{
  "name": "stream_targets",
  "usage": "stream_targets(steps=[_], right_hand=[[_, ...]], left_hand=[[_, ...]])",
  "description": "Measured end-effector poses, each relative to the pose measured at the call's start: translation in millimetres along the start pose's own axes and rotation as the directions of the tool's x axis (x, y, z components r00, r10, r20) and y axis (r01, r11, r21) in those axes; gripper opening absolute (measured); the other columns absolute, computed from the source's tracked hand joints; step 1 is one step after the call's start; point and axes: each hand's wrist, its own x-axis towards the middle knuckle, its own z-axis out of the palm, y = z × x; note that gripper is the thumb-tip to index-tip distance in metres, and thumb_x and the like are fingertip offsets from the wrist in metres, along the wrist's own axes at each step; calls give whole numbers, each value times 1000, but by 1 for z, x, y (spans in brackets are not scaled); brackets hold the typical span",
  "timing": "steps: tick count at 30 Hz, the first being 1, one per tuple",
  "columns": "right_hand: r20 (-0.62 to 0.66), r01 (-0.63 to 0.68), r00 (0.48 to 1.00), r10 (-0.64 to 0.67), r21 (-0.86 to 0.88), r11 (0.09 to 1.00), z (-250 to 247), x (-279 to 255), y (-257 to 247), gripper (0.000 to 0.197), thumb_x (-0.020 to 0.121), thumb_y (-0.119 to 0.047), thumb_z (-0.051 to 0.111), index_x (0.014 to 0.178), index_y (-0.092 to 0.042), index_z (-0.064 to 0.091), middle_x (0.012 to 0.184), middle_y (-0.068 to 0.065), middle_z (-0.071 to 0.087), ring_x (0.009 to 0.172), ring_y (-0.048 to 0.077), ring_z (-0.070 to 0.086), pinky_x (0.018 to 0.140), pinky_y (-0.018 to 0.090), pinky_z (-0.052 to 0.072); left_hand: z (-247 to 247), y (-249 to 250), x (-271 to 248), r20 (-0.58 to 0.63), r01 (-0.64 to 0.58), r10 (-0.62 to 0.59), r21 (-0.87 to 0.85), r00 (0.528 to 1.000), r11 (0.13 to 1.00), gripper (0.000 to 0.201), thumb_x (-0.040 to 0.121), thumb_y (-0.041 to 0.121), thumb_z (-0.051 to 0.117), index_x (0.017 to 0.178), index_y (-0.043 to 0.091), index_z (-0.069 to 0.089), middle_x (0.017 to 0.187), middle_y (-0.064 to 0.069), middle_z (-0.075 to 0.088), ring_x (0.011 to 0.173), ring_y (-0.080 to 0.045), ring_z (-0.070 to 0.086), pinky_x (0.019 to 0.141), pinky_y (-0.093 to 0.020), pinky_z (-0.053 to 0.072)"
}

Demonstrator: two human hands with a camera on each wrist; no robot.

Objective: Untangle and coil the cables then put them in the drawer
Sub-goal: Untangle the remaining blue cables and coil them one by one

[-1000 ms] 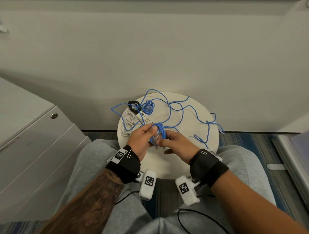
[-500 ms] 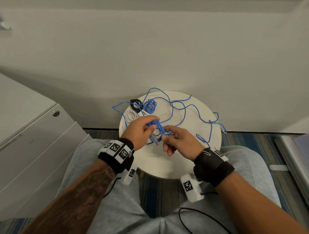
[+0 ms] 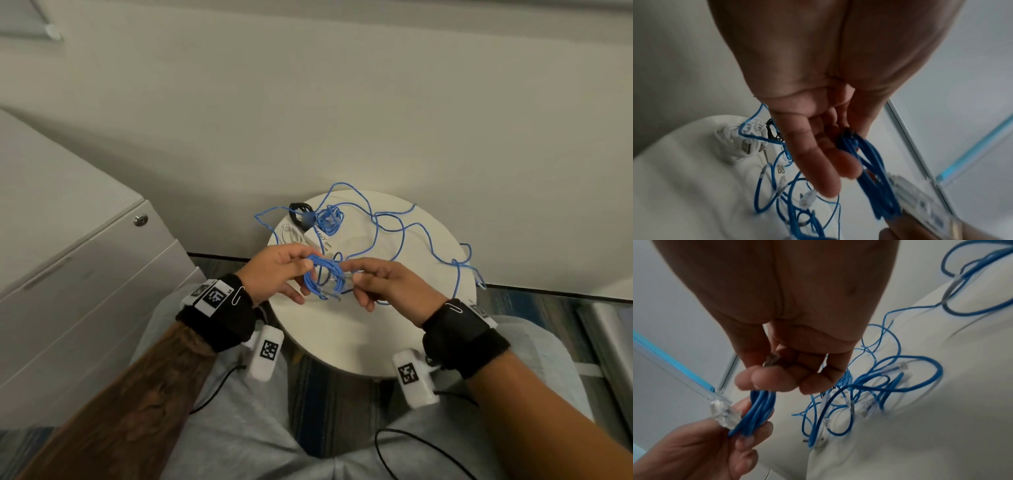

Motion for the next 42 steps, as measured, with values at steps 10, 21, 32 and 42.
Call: stream_targets(steps=[10,21,32,42], right_hand=[[-230,70,939,-254,-595,800,21,99,-63,23,99,-35,57,109,-18,67,105,0,68,92,16,60,80,27,43],[128,112,990,61,-970,214,80,195,-40,32,97,-22,50,125,-20,66,129,4,64,118,27,59,105,38,43],[-509,403,740,-439,-186,896,-13,67,-112,11,93,-11,60,87,-20,64,85,1,60,59,12,47,58,29,50],[-454,-249,891,-5,-498,831,-34,64,-3,49,84,-59,69,115,-22,65,92,-2,56,84,16,56,74,30,41]], left_hand=[[-62,-20,1,-575,62,37,151,817,987,20,98,13,50,105,24,65,75,-4,60,55,-16,53,50,-29,51],[-89,-30,5,-737,149,-44,78,675,986,26,98,15,47,118,20,62,96,-7,62,63,-17,55,50,-29,48],[-65,-27,14,-664,85,43,159,746,984,26,99,21,49,122,23,62,98,-2,63,74,-15,58,53,-24,49],[-35,-1,50,-551,135,11,224,835,965,16,99,19,53,113,18,59,103,-13,64,63,-14,54,59,-30,49]])
